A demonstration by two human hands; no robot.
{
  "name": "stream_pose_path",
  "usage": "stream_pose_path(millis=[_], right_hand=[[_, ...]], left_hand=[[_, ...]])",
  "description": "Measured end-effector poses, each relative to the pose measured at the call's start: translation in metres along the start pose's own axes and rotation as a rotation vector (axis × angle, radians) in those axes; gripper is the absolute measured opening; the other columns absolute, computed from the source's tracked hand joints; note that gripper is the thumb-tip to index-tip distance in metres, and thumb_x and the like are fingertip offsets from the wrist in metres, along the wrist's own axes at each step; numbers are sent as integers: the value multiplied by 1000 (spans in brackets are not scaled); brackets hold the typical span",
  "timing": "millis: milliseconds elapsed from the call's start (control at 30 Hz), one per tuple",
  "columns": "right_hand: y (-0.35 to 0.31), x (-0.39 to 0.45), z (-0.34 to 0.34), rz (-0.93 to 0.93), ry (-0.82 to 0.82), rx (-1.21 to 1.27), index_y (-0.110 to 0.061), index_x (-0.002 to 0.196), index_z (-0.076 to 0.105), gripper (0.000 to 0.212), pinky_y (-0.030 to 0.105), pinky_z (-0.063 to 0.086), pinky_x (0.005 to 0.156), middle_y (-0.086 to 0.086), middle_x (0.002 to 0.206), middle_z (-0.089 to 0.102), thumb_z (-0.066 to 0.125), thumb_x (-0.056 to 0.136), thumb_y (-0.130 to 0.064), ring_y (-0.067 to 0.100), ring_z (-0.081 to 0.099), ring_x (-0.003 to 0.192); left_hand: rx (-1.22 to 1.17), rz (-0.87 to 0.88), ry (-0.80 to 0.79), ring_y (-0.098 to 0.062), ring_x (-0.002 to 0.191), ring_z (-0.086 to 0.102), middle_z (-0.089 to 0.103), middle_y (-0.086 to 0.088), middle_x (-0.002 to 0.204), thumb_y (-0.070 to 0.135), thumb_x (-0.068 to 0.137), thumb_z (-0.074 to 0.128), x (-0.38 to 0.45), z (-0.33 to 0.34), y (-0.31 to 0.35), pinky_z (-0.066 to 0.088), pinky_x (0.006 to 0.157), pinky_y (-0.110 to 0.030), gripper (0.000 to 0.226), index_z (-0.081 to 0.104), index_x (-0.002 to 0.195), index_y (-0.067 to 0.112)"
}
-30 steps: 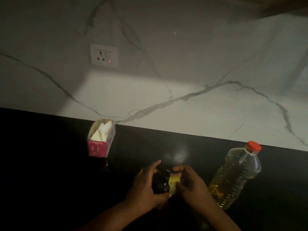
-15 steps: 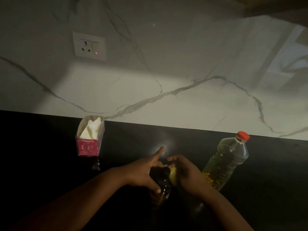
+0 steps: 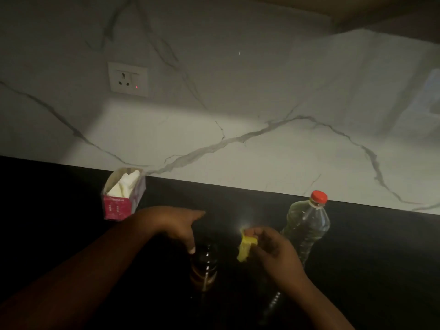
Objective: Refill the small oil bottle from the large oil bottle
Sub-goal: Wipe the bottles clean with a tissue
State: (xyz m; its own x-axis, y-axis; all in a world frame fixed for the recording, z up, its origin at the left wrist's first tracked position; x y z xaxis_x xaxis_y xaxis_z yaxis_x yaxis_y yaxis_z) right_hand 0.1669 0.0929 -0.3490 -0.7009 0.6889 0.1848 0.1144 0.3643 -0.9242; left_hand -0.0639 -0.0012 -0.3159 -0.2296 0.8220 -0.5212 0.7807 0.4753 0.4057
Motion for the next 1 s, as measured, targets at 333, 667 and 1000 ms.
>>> stream_pose_path(millis=[333,667,1000], right_hand=[[12,-46,-124,-10,69,243,-13,92,73,29,23,57,70,6,87,73,62,82,11,19,69,80],[12,-31,-150,-183,311,254,-24,93,70,30,14,54,72,-4,93,71,64,83,3,4,67,88],[35,-2,-119,-338,370,-106,-20,111,69,31,8,42,83,-11,108,57,68,84,-5,-15,52,98]], left_hand=[[537,-263,467,-29,152,-12,-8,-1,167,74,77,61,-57,-20,154,-3,121,-51,110,-2,157,31],[-555,374,453,-10,138,36,38,11,155,66,69,72,7,34,220,39,109,-35,85,39,144,44],[-772,525,778,-4,109,65,68,19,113,50,78,71,57,56,199,57,86,-25,34,59,110,54]])
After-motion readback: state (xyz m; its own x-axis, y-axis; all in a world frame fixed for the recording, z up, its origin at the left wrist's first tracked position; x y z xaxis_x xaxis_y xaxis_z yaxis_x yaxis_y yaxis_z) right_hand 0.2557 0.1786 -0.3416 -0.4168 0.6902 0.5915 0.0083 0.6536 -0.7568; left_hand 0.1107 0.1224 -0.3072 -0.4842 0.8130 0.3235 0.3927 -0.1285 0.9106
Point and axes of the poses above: each hand's wrist, its own x-axis towards the middle knuckle, its own z-axis out of the palm, y = z × x, the point moved 1 cm from there along x, towards the middle knuckle
